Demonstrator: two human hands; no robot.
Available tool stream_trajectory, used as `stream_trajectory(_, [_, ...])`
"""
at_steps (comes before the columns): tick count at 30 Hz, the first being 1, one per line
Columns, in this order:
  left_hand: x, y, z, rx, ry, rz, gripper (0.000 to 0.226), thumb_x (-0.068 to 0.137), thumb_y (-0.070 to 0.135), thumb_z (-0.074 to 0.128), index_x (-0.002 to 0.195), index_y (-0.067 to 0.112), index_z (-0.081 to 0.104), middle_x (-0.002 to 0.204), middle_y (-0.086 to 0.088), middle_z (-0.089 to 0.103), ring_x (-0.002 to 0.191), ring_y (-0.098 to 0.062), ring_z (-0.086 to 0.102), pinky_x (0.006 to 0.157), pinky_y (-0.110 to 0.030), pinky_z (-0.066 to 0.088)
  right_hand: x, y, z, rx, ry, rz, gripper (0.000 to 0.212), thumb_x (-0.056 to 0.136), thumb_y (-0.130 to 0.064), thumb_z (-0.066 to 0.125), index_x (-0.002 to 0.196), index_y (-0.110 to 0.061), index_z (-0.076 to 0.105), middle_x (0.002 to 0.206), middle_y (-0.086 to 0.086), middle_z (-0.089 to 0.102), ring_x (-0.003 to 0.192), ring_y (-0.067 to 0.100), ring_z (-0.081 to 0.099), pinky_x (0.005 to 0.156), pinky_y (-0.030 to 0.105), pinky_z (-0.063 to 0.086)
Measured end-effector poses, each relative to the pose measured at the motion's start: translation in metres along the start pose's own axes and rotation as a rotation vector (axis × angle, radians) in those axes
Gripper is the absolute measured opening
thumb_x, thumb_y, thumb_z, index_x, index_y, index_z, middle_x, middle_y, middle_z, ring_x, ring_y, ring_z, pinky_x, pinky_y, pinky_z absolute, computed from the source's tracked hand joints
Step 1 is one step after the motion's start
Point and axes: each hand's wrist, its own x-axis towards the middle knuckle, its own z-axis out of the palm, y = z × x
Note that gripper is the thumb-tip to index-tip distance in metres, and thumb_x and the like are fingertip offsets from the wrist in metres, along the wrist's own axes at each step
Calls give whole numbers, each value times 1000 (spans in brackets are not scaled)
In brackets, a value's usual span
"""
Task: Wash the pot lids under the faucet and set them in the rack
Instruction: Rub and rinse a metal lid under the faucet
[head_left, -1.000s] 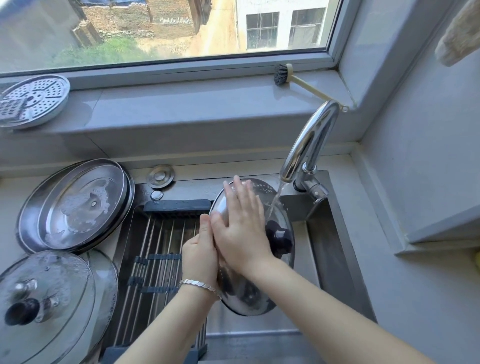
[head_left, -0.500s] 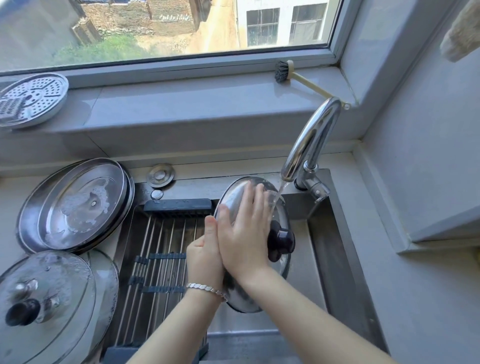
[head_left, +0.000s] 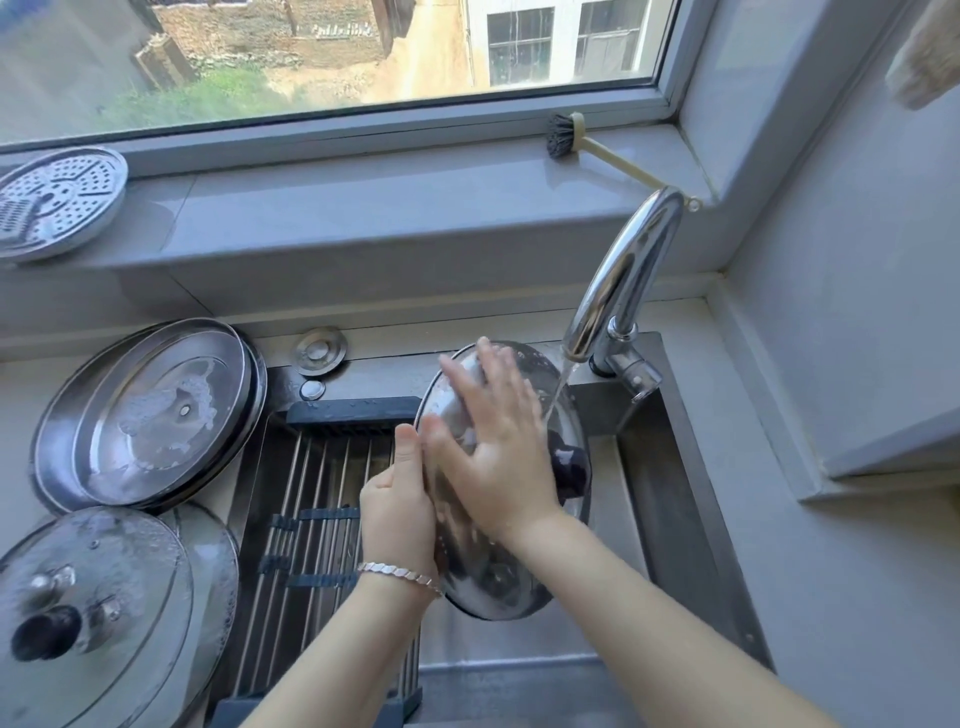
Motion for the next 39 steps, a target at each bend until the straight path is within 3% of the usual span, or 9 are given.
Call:
stream_trajectory(6, [-16,-3,-2,98,-40,37,56,71,57,46,69,2,54,61,-14,44,60,-26,40,60,-35,34,59,27,-18,136,27,646,47,95,-38,30,128,-12,50,141,10,42,134,26,31,114,43,19])
stream_trajectory(11, [5,-1,-1,-49,22,-53,50,91,45,47,62,6,58,70,-10,63,74,-24,58,67,-30,44,13,-6,10,-7,16,-61,51,93,-32,24,137,-16,44,151,-1,33,144,14,15,118,30,-1])
stream_trajectory(16, [25,9,-6,-209,49,-169,53,83,62,49,87,13,71,85,-6,75,82,-20,72,76,-32,55,-39,30,20,-118,55,-453,44,100,-32,23,137,-16,41,147,6,38,140,19,29,114,39,24])
stream_trajectory(19, [25,7,-6,-259,112,-196,68,65,72,56,95,13,71,100,-12,72,92,-29,69,90,-43,52,-51,54,14,-105,103,-321,54,99,-44,20,140,-12,35,148,2,34,141,15,26,114,39,23])
stream_trajectory(22, [19,6,-1,-220,225,-192,50,82,63,49,80,16,68,90,-7,71,85,-25,67,85,-37,53,-58,42,19,-82,126,-133,56,99,-43,13,142,-11,31,150,1,30,141,13,23,114,39,18])
stream_trajectory(26, [22,3,-2,-279,297,-209,59,59,76,55,74,20,66,90,0,71,89,-23,67,93,-40,51,-68,42,20,-131,47,-241,56,99,-43,14,143,-12,30,150,0,29,142,11,20,116,32,13])
stream_trajectory(30, [22,12,-5,-229,433,-172,46,77,68,51,69,22,52,78,10,55,83,-18,57,90,-30,47,-50,56,1,77,31,248,69,90,-53,10,149,-18,9,148,-19,-5,142,-2,-9,119,30,-1])
stream_trajectory(35, [20,16,-1,-335,399,-254,46,78,66,52,74,20,58,86,2,66,80,-18,64,87,-35,52,-59,19,11,-132,-1,-119,68,93,-48,16,147,-8,20,153,-3,9,142,5,2,116,27,-4])
stream_trajectory(39, [20,15,-4,-272,434,-146,46,80,65,50,76,20,55,78,12,55,84,-16,57,87,-28,47,-18,48,-5,54,-65,348,62,97,-43,19,149,-12,5,158,0,-2,145,7,-5,117,24,-6])
